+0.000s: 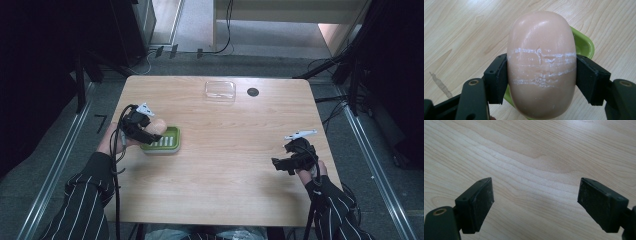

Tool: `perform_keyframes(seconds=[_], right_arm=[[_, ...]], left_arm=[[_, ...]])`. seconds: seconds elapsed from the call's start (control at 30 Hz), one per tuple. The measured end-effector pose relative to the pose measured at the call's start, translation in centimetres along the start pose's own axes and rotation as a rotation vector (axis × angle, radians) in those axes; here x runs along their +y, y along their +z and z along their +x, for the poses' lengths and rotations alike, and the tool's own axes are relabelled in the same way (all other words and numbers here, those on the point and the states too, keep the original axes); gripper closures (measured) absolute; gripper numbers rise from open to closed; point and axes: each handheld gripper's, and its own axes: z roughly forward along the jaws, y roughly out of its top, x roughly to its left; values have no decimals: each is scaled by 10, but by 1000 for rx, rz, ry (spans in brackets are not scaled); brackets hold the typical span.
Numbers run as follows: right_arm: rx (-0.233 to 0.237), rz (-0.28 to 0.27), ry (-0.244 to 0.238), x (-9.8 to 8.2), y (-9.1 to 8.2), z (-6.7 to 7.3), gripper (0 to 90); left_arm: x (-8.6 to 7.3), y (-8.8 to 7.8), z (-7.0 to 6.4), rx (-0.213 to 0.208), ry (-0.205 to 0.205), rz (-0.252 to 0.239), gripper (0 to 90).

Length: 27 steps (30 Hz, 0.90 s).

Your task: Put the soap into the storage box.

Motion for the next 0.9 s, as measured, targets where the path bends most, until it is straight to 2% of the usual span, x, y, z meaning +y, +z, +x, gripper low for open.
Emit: perform_keyframes(seconds=[0.27, 0.33, 0.73, 0.9], right_arm=[[1, 0, -1, 0, 0, 0, 141], [1, 1, 0, 0, 0, 0, 141], [3, 3, 3, 0, 1, 0, 141], [3, 3, -1, 0, 0, 0, 141]], left_arm=[[-1, 6, -1, -15, 49, 4, 337], [-1, 8, -1, -7, 71, 13, 337], [2, 22, 0, -35, 112, 25, 337], [1, 26, 1, -26, 126, 28, 337]])
